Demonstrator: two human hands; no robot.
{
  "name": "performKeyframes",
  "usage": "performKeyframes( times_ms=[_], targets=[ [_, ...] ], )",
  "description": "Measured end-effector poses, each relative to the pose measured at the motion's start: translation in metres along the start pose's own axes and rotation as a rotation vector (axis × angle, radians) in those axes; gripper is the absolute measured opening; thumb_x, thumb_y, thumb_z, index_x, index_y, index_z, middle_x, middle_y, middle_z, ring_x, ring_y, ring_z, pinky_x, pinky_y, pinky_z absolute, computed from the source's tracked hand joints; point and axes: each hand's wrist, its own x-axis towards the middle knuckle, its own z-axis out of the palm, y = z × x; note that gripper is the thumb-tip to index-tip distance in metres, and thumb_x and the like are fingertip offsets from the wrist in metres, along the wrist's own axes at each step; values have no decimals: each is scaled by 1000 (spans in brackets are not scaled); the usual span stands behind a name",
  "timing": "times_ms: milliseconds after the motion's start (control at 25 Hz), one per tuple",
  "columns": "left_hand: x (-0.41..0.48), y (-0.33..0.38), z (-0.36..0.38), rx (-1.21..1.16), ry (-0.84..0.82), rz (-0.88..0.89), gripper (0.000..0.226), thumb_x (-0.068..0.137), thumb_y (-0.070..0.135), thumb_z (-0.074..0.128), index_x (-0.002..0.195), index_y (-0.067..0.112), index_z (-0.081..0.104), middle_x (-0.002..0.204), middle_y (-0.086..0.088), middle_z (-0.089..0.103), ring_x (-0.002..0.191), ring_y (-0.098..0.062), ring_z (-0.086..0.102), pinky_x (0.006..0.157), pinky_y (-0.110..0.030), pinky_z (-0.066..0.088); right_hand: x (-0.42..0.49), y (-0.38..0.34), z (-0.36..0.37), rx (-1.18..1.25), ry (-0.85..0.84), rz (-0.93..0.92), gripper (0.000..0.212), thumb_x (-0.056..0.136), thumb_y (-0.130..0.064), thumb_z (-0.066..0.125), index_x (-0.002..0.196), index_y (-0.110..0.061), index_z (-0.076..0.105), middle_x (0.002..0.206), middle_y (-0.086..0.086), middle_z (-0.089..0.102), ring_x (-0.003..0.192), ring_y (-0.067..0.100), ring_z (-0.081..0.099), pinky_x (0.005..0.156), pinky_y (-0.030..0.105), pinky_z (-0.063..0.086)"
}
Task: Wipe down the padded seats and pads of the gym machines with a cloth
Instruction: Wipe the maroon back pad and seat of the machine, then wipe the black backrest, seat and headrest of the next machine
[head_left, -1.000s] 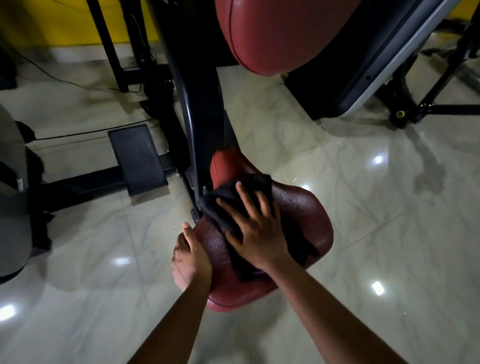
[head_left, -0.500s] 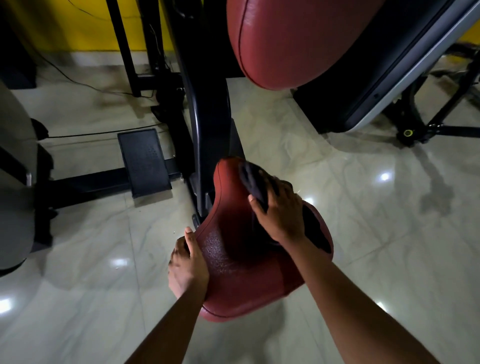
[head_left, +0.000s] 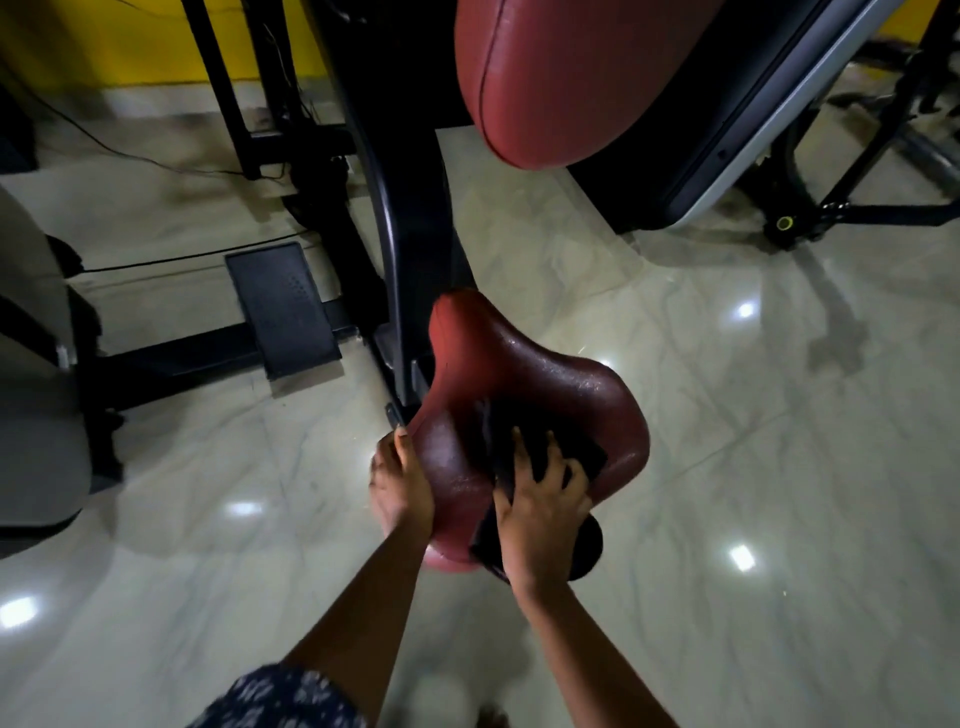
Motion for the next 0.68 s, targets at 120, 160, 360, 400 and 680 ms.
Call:
performKeyframes(
  times_ms=[120,160,360,400,680],
  targets=[
    [-15,2,-32,-121,-159,46,43,100,34,36,139,18,43,144,-8,44,131,-25,41,107,-31,30,-26,-16,-20,52,-90,-188,64,56,-31,84,117,-27,64,116,10,64,84,32,61,62,39,53],
    [-25,4,-48,-133,-173,55,42,100,34,37,139,19,43,144,-6,43,131,-23,41,106,-30,30,-31,-19,-31,108,-124,-228,64,56,-28,86,116,-27,64,112,9,65,80,31,61,60,39,54],
    [-75,35,-118,-192,-229,52,43,98,40,38,136,21,46,143,-1,44,129,-18,42,101,-27,30,-30,-17,-111,484,-214,-191,49,75,-26,57,124,-23,61,117,9,64,92,35,61,86,38,49],
    [-82,41,-122,-190,-252,53,44,98,42,37,136,22,46,142,0,45,129,-18,42,103,-30,31,-29,-14,-125,544,-220,-168,48,77,-26,57,125,-21,60,119,8,63,97,35,61,91,36,46],
    [-136,106,-72,-84,-481,262,40,99,32,40,132,13,51,140,-5,49,131,-22,43,113,-41,30,-12,55,-216,991,-100,218,32,90,-19,61,122,-11,60,102,-6,62,98,13,59,73,-1,36]
  ],
)
